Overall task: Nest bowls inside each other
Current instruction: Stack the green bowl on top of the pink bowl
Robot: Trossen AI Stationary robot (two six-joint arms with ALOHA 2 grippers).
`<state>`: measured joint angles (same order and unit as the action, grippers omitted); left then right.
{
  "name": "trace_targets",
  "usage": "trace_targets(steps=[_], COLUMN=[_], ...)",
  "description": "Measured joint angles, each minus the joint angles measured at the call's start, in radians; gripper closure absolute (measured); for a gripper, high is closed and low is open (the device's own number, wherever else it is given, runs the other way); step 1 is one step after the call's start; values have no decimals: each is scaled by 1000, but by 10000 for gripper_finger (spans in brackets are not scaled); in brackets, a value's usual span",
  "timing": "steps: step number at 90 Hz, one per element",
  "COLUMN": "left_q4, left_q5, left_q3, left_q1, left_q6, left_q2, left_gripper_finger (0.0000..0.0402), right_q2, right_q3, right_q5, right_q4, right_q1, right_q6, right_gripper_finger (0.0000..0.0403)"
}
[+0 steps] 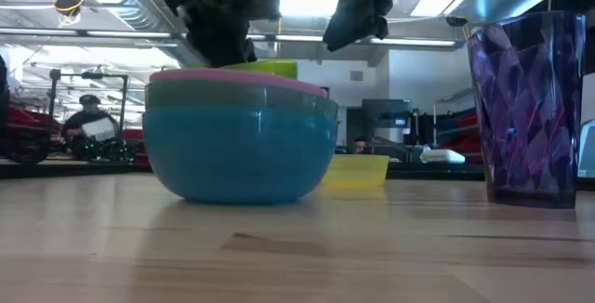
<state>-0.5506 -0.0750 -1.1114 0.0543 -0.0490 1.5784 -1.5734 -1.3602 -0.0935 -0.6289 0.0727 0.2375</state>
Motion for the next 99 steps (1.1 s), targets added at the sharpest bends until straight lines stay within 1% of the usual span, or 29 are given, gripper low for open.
trace_targets(steps=[8,17,32,40,61,99], left_q4=[19,-12,-34,-32,-36,-49], left_q5=[-16,-15,-31,-50,-56,-58], left_q3=[21,30,30,30,30,30], left_q1=[-11,-34,-58,-55,-46,-51], left_q6=[-14,-25,-19,-2,63,73], left_q2=[0,1,1,1,1,-11], left_gripper_finger=[401,401,401,401,401,401], right_q2=[0,0,0,0,0,0], right_q3=[0,1,1,1,1,1], right_q5=[-10,-18,43,57,59,58], right_q4=[0,0,23,40,45,45], right_q1=[1,21,55,54,53,53], right_q6=[-7,-10,-6,-7,-11,-13], right_gripper_finger=[285,285,285,285,285,285])
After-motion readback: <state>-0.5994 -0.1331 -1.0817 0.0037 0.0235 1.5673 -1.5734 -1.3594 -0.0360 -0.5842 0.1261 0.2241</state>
